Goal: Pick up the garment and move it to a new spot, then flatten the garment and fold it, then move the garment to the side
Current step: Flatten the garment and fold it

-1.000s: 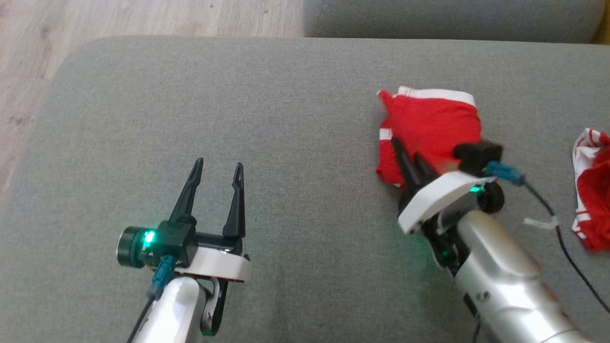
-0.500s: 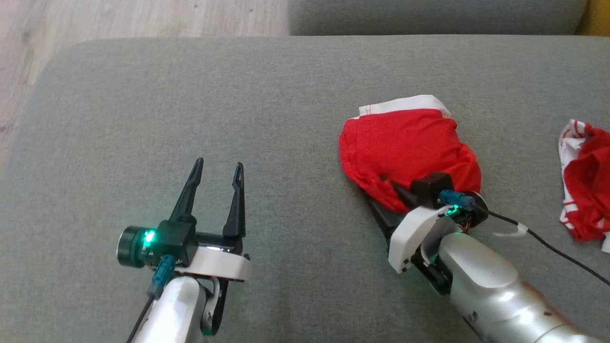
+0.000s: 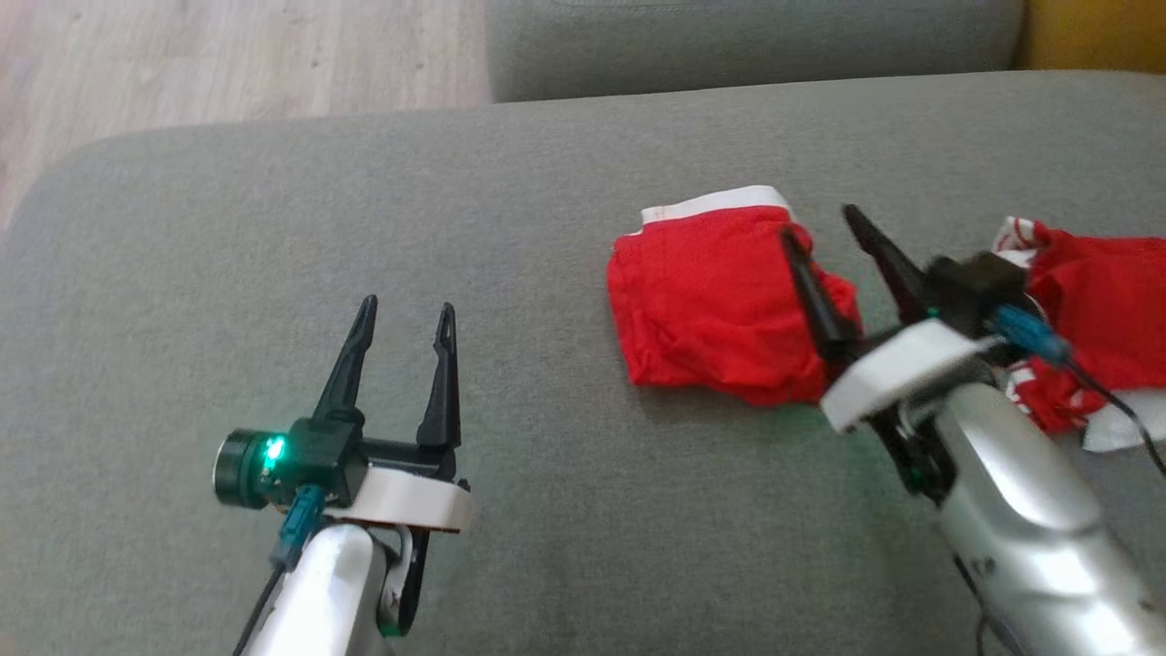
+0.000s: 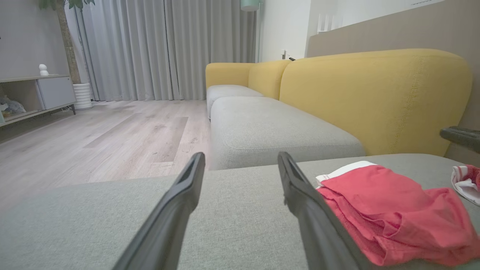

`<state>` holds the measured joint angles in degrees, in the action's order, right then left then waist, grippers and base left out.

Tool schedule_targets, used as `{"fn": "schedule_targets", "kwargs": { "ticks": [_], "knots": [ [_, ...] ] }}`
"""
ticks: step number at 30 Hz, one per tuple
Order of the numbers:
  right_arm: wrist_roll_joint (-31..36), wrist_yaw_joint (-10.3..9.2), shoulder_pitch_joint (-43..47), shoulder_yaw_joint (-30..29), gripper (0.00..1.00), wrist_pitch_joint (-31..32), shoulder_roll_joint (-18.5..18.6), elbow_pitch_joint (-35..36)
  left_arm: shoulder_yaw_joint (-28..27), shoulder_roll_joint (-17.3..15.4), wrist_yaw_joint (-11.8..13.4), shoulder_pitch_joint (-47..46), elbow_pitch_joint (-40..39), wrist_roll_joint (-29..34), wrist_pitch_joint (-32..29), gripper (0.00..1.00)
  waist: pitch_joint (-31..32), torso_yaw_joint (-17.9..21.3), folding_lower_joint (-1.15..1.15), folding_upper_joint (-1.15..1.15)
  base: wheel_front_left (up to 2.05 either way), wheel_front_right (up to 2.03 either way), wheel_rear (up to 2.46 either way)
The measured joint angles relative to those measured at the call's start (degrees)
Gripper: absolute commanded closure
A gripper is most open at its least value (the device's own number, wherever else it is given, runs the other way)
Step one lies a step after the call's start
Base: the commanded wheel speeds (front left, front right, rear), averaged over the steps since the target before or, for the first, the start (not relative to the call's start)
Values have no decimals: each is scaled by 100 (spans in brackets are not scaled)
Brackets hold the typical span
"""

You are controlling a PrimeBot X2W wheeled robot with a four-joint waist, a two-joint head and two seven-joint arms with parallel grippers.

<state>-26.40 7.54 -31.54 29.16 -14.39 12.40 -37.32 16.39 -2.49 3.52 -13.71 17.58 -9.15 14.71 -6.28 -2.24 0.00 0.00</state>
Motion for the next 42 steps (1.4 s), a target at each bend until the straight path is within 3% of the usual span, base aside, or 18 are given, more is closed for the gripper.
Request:
{"fn": "schedule_targets", "kwargs": {
  "ticks": [5, 9, 13, 18, 19, 20, 28, 34, 42],
  "knots": [
    [615, 0, 925, -1109, 0, 1, 26, 777, -44, 0, 1, 5, -73, 0, 0, 0, 102, 187, 0, 0, 0, 0, 0],
    [1065, 0, 1547, -2018, 0, 0, -259, 1308, -77, 0, 3, 18, -151, -1, 0, 0, 130, 313, 0, 0, 0, 0, 0],
    [1428, 0, 2086, -2373, 0, 1, -638, 1562, -74, 0, 4, 103, -172, -2, 0, 0, 86, 388, 0, 0, 0, 0, 0],
    [1604, 0, 2189, -2615, 0, 0, -712, 1718, -14, -1, 3, 119, -201, -7, 0, 0, -91, 348, 0, 0, 0, 0, 0],
    [1644, 0, 2135, -2610, 47, 0, -712, 1712, 7, -1, 3, 110, -204, -37, 0, 0, -138, 326, 0, 0, 0, 0, 0],
    [1666, 0, 2066, -2598, 100, 1, -713, 1704, 27, -1, 4, 100, -205, -45, 0, 0, -190, 298, 0, 0, 0, 0, 0],
    [1706, 0, 812, -2301, 100, 205, -569, 1110, 240, -1, 62, -252, -211, -96, 0, 0, -708, -43, 1, 0, 0, 0, 0],
    [1682, 0, -94, -2094, 100, 281, -467, 23, 396, 0, 122, -453, -213, -155, 0, 0, -1060, -404, 2, 0, 0, 0, 0],
    [1739, 0, -554, -1767, 100, 205, -441, -1477, 444, 0, 187, -545, -198, -213, 0, 0, -1220, -666, 1, 0, 0, 0, 0]
  ]
}}
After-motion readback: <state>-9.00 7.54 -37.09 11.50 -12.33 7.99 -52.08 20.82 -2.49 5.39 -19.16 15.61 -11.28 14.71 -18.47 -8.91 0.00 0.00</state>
